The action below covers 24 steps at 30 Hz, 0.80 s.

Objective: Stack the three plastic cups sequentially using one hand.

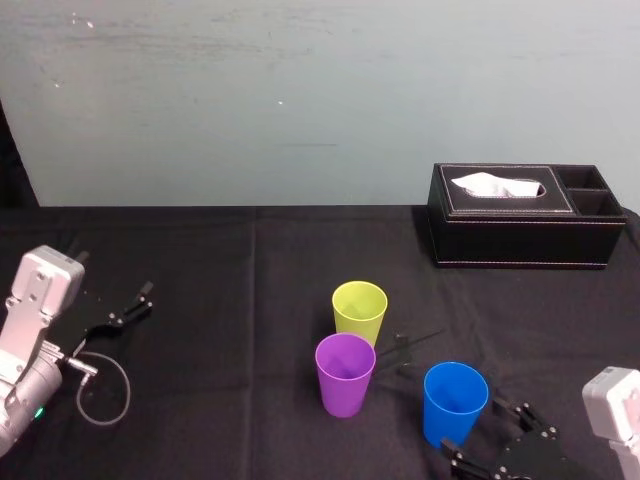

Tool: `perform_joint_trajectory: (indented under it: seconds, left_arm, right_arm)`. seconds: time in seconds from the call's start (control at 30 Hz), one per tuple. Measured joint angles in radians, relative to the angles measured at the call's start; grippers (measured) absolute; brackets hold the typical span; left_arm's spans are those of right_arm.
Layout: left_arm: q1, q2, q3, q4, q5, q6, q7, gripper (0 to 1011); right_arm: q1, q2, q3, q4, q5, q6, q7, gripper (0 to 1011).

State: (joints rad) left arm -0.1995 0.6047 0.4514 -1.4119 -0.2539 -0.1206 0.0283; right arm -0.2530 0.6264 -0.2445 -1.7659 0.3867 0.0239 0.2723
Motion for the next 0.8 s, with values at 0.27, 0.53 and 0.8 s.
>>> perform_joint_trajectory:
  seconds: [0.27, 0.53, 0.8]
  left_arm:
    - [0.0, 0.0, 0.0, 0.0, 0.0, 0.0, 0.0, 1000]
    - [0.0, 0.0, 0.0, 0.0, 0.0, 0.0, 0.0, 1000]
    - [0.0, 0.0, 0.0, 0.0, 0.0, 0.0, 0.0, 1000]
  right_arm:
    - [0.033, -0.031, -0.007, 0.025, -0.024, -0.009, 0.025, 1003]
    - [0.06, -0.061, -0.006, 0.045, -0.044, -0.005, 0.042, 1003]
    - [0.076, -0.09, -0.001, 0.057, -0.055, 0.004, 0.056, 1003]
